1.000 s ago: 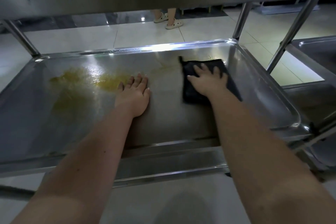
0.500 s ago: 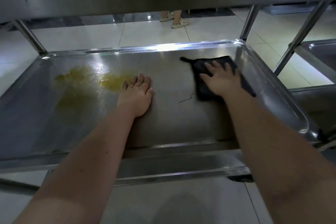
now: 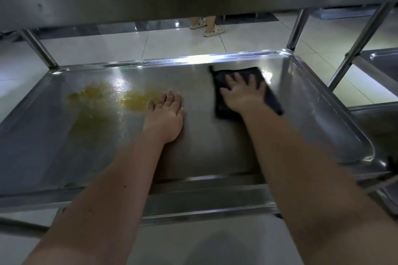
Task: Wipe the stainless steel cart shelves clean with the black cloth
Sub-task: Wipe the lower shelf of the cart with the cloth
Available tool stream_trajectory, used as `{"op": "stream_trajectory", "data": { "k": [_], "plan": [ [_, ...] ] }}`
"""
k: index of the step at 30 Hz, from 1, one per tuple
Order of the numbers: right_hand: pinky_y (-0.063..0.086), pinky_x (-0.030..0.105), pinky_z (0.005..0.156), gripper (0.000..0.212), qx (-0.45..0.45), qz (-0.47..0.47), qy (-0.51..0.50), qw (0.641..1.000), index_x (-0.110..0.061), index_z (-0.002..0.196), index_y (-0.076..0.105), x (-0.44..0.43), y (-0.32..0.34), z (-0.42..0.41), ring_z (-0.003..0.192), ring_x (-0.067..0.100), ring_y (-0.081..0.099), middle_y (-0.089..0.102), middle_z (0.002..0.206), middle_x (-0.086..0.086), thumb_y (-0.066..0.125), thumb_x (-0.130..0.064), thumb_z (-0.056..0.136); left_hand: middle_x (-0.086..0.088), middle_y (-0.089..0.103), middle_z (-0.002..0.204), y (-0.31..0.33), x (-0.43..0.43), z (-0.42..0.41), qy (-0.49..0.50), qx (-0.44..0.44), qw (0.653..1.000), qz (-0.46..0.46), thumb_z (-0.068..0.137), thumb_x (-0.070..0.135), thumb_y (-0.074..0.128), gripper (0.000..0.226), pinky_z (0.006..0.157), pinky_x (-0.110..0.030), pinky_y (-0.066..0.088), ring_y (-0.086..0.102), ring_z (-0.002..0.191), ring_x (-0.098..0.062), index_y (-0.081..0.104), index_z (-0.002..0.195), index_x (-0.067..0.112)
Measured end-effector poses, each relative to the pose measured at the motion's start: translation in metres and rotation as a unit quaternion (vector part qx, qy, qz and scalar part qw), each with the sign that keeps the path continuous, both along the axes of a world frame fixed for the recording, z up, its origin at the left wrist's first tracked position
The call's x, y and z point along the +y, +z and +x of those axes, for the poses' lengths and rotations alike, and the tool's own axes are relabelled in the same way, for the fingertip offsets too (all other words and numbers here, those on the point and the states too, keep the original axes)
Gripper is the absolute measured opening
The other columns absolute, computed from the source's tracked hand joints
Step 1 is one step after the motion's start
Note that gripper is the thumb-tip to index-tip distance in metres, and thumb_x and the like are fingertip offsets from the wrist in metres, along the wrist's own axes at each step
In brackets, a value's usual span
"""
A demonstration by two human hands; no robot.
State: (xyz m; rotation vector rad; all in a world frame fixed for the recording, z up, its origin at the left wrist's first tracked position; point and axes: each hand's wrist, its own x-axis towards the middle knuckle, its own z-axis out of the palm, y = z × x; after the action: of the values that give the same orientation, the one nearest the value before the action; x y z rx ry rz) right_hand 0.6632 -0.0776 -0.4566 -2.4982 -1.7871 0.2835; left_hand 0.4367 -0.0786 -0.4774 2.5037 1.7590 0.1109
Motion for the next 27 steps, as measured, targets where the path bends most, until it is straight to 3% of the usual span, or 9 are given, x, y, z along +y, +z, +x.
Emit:
{"op": "stream_trajectory", "data": {
  "k": [3,8,15,18,21,27],
  "plan": [
    [-0.009,0.058,0.116,0.059,0.011,0.011,0.082,0.996,-0.041,0.154,0.007,0.012,-0.003,-0.060,0.149,0.030,-0.009,-0.003,0.164,-0.010,0.021,-0.056,0.099,0.000,0.000,0.164,-0.001,0.002,-0.002,-0.004,0.000,1.000,0.002,0.104,0.036,0.019,0.055,0.119,-0.044,0.000,0.001,0.150,-0.018,0.007,0.156,0.022],
    [-0.007,0.052,0.118,0.060,0.026,0.012,0.074,0.997,-0.043,0.154,0.010,0.011,-0.001,-0.045,0.150,0.026,-0.006,0.000,0.164,-0.011,0.023,-0.061,0.098,0.002,-0.002,0.164,0.000,0.003,-0.005,-0.005,-0.002,1.000,-0.011,0.104,0.038,0.017,0.055,0.119,-0.042,-0.002,-0.001,0.150,-0.016,0.004,0.156,0.025],
    [-0.001,0.056,0.118,0.062,-0.013,0.005,-0.087,0.996,-0.042,0.154,0.011,-0.035,0.000,0.100,0.150,0.028,0.000,0.003,0.164,-0.009,0.021,-0.063,0.096,0.001,-0.003,0.164,0.005,-0.003,-0.001,0.002,0.000,1.000,-0.021,0.104,0.037,0.015,0.055,0.120,-0.043,-0.003,-0.003,0.150,-0.017,0.003,0.156,0.024],
    [-0.002,0.057,0.118,0.062,-0.010,0.000,-0.130,0.992,-0.039,0.154,0.012,-0.054,0.000,0.125,0.150,0.031,0.000,0.005,0.164,-0.007,0.020,-0.062,0.097,0.001,-0.002,0.164,0.005,-0.004,0.001,0.001,-0.003,1.000,-0.017,0.104,0.037,0.015,0.055,0.120,-0.044,-0.003,-0.002,0.150,-0.018,0.003,0.156,0.024],
    [-0.006,0.061,0.115,0.060,-0.002,0.008,-0.124,0.992,-0.041,0.154,0.010,-0.046,0.000,0.093,0.149,0.033,-0.003,0.001,0.164,-0.011,0.020,-0.060,0.098,0.000,-0.002,0.164,0.003,-0.003,0.001,0.004,0.002,1.000,-0.013,0.104,0.038,0.015,0.055,0.120,-0.045,-0.003,-0.002,0.150,-0.019,0.003,0.156,0.023],
    [-0.010,0.062,0.114,0.057,0.009,0.014,0.072,0.997,-0.041,0.154,0.007,-0.002,-0.009,-0.052,0.149,0.033,-0.009,-0.003,0.163,-0.013,0.020,-0.054,0.100,-0.001,-0.003,0.164,0.002,-0.002,-0.003,0.004,0.004,1.000,-0.011,0.104,0.037,0.016,0.056,0.120,-0.045,-0.001,-0.002,0.150,-0.018,0.003,0.156,0.022]
  ]
}}
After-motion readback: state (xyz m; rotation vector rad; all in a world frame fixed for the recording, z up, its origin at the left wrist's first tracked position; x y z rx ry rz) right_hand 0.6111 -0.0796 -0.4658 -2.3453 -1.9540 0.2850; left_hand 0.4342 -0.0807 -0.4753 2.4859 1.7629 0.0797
